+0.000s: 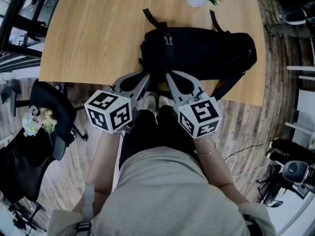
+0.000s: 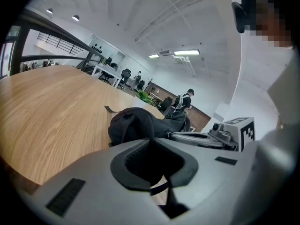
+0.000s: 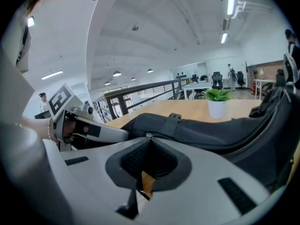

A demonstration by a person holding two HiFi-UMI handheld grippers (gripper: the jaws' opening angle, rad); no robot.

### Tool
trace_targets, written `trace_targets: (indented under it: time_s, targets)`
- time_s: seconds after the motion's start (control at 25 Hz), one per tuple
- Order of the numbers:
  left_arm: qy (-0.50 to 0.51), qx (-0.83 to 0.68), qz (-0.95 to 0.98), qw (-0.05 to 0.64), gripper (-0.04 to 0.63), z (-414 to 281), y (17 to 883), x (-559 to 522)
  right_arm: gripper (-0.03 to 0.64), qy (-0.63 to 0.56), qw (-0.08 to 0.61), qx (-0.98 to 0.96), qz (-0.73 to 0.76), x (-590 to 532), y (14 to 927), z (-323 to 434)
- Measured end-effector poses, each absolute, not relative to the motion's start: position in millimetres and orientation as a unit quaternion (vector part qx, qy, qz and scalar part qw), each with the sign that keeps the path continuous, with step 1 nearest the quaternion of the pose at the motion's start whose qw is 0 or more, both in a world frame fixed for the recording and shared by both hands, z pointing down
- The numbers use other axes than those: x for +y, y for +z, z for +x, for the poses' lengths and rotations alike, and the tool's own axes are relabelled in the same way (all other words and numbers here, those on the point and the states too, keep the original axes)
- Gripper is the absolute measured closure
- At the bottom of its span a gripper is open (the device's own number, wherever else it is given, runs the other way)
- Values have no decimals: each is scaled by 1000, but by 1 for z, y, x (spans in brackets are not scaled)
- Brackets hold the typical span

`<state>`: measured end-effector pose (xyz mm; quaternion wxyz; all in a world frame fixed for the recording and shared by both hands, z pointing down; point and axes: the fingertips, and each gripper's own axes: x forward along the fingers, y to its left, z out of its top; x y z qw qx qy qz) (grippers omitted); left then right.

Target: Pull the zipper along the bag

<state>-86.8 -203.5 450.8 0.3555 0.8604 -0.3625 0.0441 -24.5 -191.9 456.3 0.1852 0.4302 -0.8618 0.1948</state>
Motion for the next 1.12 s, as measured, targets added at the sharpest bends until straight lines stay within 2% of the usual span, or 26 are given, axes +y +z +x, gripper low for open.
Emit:
trace_targets:
  time_s: [0.44, 1.12]
  targets:
    - [47, -377, 858, 346, 560, -93, 450, -209, 607, 194, 179, -848, 459, -201, 450, 18]
    - [42, -506, 795, 333, 559, -102, 450, -201, 607, 177, 187, -869, 422, -206, 437, 69]
